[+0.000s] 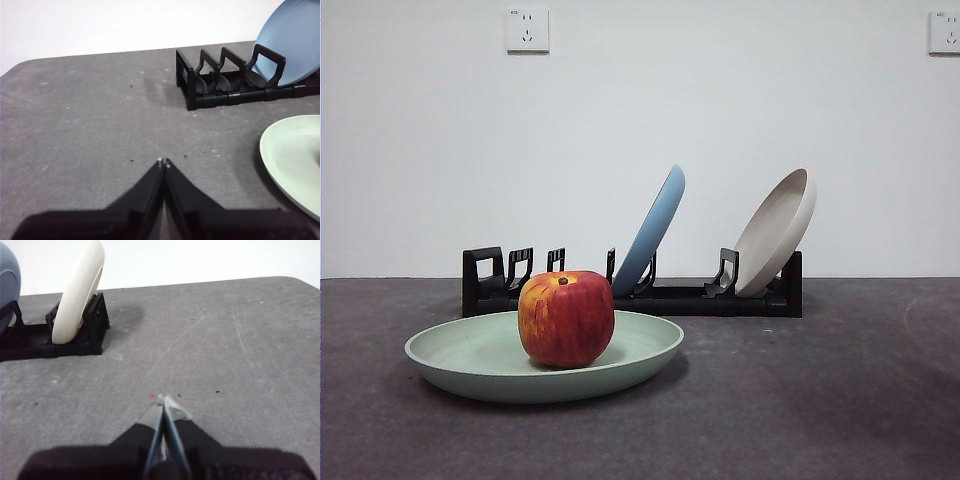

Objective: Take the green plate from the plate rack,put the plate on the table,take the apple from the table,put the apple in the plate

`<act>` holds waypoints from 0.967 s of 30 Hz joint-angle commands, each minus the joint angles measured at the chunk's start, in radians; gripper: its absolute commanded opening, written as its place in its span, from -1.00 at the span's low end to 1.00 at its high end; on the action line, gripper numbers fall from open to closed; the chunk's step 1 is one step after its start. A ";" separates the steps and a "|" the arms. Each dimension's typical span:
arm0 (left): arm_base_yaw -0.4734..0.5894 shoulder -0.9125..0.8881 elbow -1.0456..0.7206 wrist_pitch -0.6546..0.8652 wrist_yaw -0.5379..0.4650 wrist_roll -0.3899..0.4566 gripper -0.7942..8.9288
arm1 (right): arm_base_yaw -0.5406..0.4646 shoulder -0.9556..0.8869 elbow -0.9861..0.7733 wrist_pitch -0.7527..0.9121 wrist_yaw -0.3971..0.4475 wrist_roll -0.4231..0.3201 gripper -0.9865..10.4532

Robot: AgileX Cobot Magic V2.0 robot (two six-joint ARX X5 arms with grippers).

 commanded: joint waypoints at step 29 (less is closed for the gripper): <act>0.003 -0.002 -0.013 0.002 -0.001 0.008 -0.84 | 0.000 -0.003 -0.013 0.006 0.006 0.050 -0.85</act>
